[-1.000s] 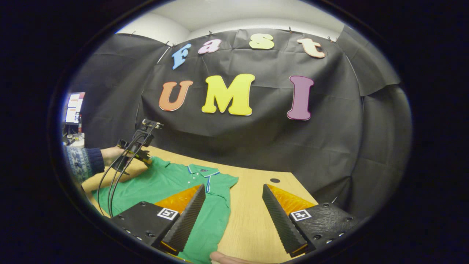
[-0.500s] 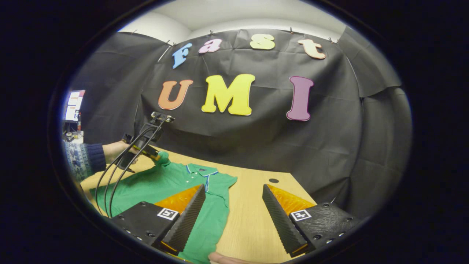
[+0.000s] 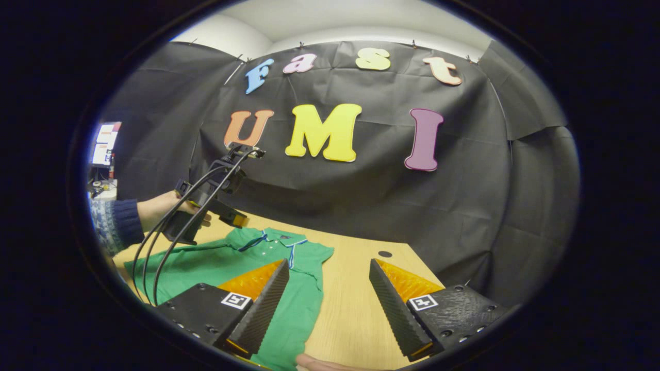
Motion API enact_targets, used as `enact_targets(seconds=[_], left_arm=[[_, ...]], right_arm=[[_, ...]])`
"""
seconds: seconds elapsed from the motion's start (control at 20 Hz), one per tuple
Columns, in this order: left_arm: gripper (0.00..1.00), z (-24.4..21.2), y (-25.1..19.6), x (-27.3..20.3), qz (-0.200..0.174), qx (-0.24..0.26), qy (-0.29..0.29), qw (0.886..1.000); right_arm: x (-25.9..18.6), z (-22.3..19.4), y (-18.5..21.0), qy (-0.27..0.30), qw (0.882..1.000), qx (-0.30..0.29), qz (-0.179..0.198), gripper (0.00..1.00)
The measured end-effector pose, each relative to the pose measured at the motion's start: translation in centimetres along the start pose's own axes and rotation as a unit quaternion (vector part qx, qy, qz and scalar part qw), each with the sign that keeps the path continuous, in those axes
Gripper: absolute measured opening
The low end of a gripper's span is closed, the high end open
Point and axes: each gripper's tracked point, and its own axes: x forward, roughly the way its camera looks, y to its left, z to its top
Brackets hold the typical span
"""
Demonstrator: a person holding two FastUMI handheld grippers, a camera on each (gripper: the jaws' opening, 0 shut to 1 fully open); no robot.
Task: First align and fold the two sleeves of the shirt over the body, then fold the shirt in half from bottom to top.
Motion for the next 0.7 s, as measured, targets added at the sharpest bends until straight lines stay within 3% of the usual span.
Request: enact_targets(seconds=[0.4,0.7], left_arm=[[1.00,2.4,3.5,-9.9,0.036,-0.017,-0.078,0.996],[1.00,-0.6,5.0,-18.3,0.039,-0.054,-0.116,0.991]], right_arm=[[-2.8,2.5,1.1,-0.028,1.000,0.003,-0.002,0.95],[-5.8,3.3,2.4,-0.044,0.999,0.007,-0.001,0.96]])
